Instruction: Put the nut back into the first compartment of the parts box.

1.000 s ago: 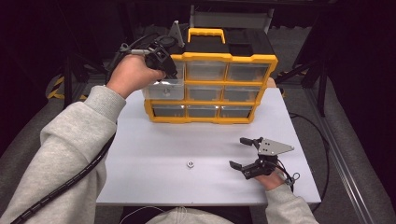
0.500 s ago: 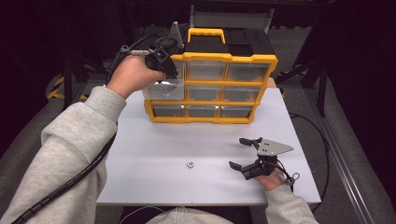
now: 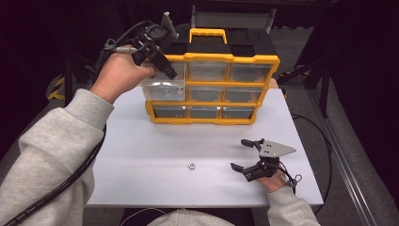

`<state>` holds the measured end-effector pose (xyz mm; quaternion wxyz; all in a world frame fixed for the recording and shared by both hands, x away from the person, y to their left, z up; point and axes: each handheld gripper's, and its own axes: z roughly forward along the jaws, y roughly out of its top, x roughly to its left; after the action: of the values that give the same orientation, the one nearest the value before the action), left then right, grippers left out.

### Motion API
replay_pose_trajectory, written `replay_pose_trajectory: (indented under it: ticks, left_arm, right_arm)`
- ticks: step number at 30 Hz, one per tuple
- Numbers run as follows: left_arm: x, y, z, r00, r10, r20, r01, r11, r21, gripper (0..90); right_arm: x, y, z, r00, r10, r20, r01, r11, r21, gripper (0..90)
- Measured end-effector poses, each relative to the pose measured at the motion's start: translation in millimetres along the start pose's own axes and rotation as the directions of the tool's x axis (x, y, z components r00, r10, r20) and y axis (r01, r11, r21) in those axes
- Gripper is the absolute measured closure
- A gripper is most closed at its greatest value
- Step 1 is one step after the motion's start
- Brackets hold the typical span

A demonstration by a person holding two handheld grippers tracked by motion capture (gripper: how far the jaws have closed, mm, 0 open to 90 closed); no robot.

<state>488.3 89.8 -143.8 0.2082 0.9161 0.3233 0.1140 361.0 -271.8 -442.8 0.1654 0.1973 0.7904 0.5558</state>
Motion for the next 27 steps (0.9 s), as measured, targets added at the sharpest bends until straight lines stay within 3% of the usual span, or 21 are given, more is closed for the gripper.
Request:
replay_pose_trajectory:
  ticks: [2, 6, 7, 12, 17, 20, 21, 24, 27]
  left_arm:
    - [-1.0, -1.6, -4.4, 0.9999, 0.003, 0.013, -0.003, 1.0, -0.009, 32.0]
    - [-14.7, -12.6, -20.4, 0.9934, 0.106, 0.044, -0.104, 0.9936, -0.046, 26.1]
    - [-14.7, -12.6, -20.4, 0.9934, 0.106, 0.044, -0.104, 0.9936, -0.046, 24.7]
    - [-33.3, -26.2, -20.9, 0.9772, 0.198, 0.077, -0.192, 0.9785, -0.074, 20.1]
    - [-53.6, -39.8, -5.6, 0.9558, 0.27, 0.116, -0.26, 0.9611, -0.093, 17.1]
    - [-62.5, -45.7, 9.0, 0.9473, 0.294, 0.126, -0.284, 0.9541, -0.096, 15.3]
    - [-68.0, -48.9, 17.4, 0.9421, 0.312, 0.124, -0.301, 0.9486, -0.099, 14.9]
    - [-73.6, -52.0, 28.3, 0.9382, 0.321, 0.13, -0.31, 0.9459, -0.096, 14.3]
    - [-82.0, -56.3, 43.5, 0.9253, 0.35, 0.146, -0.338, 0.9357, -0.1, 13.8]
  right_arm:
    - [0.0, 0.0, 0.1, 1.0, 0.0, 0.0, 0.0, 1.0, 0.0, 4.1]
    - [0.0, -0.1, 0.2, 1.0, 0.0, 0.0, 0.0, 1.0, 0.001, 4.1]
    - [0.0, -0.1, 0.2, 1.0, 0.0, 0.0, 0.0, 1.0, 0.001, 4.1]
    - [0.4, 0.0, 0.6, 1.0, -0.002, 0.002, 0.002, 1.0, 0.002, 4.1]
    - [-0.2, -0.2, 0.8, 1.0, -0.003, 0.004, 0.003, 1.0, 0.0, 4.1]
    - [0.0, -0.2, 0.8, 1.0, -0.003, 0.005, 0.003, 1.0, 0.0, 4.1]
    - [-0.2, -0.1, 0.5, 1.0, -0.003, 0.007, 0.003, 1.0, 0.0, 4.1]
    - [-0.3, -0.1, 0.4, 1.0, -0.002, 0.007, 0.002, 1.0, 0.002, 4.1]
    - [-0.2, -0.4, 0.9, 1.0, -0.001, 0.005, 0.001, 1.0, 0.003, 4.1]
